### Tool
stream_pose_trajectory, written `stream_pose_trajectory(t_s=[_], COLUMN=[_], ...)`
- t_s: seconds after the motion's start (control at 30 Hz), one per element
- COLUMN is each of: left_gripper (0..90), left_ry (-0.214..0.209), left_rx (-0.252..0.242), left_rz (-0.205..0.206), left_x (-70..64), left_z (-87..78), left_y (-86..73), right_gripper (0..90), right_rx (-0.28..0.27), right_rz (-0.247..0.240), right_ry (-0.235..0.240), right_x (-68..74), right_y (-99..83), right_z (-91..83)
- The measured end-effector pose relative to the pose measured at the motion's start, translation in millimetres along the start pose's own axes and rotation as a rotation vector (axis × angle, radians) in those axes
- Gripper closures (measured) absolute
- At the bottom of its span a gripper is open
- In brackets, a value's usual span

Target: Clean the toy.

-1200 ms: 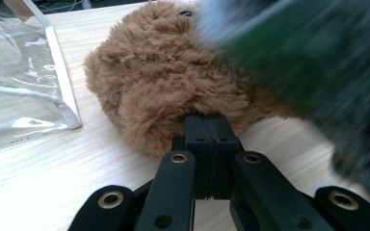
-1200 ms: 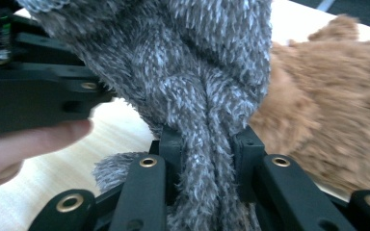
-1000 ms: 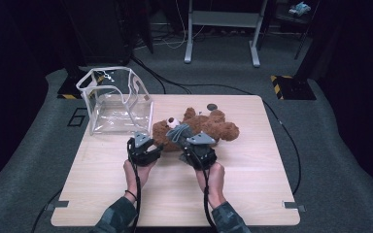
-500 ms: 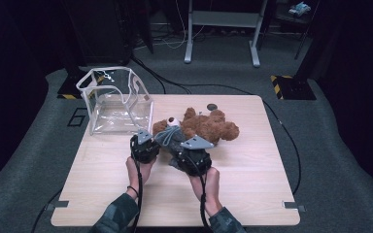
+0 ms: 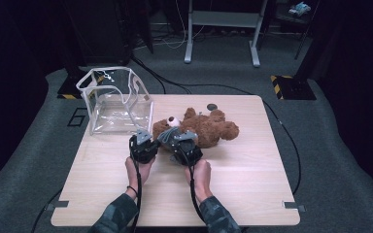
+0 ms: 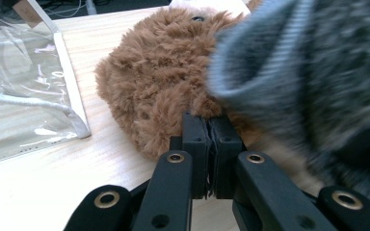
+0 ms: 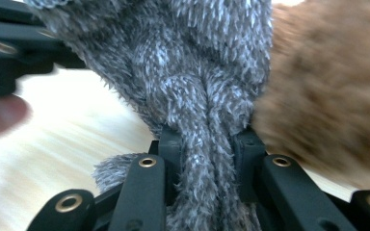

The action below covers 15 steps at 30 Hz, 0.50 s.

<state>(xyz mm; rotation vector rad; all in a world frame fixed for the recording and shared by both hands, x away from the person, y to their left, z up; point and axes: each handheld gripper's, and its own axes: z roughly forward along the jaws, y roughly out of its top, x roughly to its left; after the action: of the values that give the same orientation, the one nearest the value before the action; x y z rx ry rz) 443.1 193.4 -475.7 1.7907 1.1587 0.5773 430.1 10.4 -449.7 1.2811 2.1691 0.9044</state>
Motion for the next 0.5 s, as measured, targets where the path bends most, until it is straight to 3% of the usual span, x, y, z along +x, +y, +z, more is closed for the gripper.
stream_pose_trajectory(t_s=[0.3,0.5], left_gripper=[87.6,87.6], left_ry=[0.012,0.019], left_rx=[-0.003,0.002], left_rz=[0.009,0.012], left_x=[0.5,2.1], left_z=[-0.2,-0.2], left_y=[1.2,1.9], right_gripper=[71.7,71.7], right_rx=[-0.029,-0.055], right_rz=[0.091,0.112], right_ry=[-0.085,-0.148], right_x=[-58.4,-81.9], right_y=[-16.2,-25.3], right_z=[-26.1,-41.0])
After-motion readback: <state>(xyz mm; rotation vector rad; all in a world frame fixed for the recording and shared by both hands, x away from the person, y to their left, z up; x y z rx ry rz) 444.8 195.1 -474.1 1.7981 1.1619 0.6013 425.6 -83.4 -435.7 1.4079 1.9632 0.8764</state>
